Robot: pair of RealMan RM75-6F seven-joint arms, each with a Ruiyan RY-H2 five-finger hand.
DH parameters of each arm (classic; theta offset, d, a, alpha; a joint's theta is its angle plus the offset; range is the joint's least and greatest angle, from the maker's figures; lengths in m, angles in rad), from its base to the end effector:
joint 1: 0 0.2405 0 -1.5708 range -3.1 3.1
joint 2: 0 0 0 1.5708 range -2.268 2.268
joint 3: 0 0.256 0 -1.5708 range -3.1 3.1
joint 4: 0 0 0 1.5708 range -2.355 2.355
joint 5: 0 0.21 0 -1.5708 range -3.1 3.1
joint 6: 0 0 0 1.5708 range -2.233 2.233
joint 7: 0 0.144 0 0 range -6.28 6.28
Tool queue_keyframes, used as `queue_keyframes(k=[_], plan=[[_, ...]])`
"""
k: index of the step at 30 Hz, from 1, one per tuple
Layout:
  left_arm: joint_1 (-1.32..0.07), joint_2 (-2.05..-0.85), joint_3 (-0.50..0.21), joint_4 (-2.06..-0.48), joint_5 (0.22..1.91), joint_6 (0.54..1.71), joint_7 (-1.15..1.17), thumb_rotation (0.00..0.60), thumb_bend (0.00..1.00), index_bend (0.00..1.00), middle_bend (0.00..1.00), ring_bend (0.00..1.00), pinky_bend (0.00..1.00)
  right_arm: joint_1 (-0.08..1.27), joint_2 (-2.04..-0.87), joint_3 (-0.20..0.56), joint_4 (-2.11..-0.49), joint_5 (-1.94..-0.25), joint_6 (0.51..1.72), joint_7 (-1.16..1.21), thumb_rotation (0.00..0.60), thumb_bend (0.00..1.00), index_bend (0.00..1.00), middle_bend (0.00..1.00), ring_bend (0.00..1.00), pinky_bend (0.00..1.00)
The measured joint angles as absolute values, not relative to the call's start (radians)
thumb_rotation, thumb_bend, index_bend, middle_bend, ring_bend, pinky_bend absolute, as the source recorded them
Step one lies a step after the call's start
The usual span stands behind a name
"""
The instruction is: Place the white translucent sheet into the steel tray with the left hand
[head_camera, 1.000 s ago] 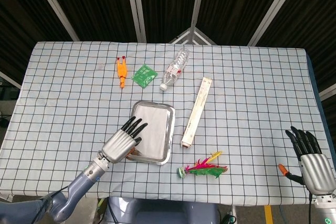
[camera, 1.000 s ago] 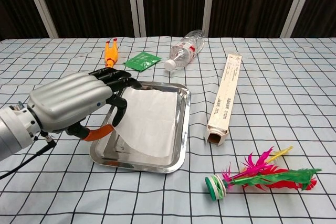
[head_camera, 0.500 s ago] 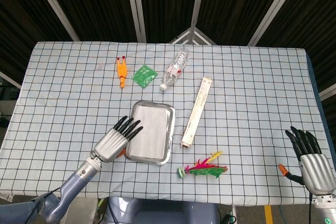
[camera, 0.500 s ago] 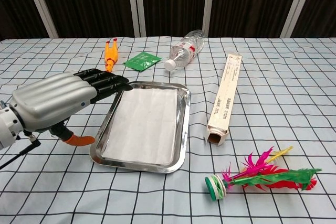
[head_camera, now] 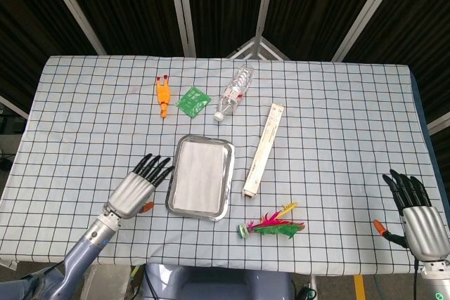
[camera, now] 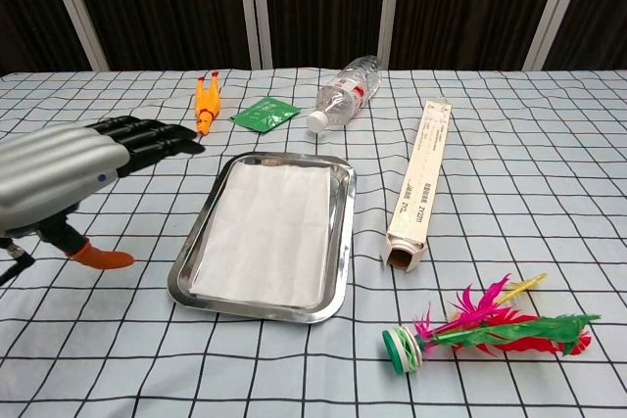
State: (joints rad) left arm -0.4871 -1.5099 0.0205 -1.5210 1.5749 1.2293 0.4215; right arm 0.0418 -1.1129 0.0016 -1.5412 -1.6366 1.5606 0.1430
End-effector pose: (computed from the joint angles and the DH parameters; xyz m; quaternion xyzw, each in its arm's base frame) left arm -0.1897 0.2480 -0.0033 -0.7879 -0.2354 -0.3840 0.4199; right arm -0.3139 -0.1573 0.1626 0.6084 -0.3861 0.4259 0.5472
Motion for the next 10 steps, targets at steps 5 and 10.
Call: queue_keyframes(k=[5, 10], plan=[[-0.383, -1.443, 0.031, -1.621, 1.526, 1.356, 0.47, 0.6, 0.01, 0.0, 0.0, 0.0, 0.0, 0.043, -1.117, 0.005, -1.538, -1.635, 1.561, 0.139, 0.6, 0.29, 0.0, 0.0, 0.0, 0.0], [-0.244, -1.335, 0.085, -1.701, 1.511, 1.509, 0.487, 0.6, 0.0, 0.0, 0.0, 0.0, 0.0, 0.042, -1.121, 0.003, -1.54, -1.64, 1.564, 0.118, 0.6, 0.29, 0.0, 0.0, 0.0, 0.0]])
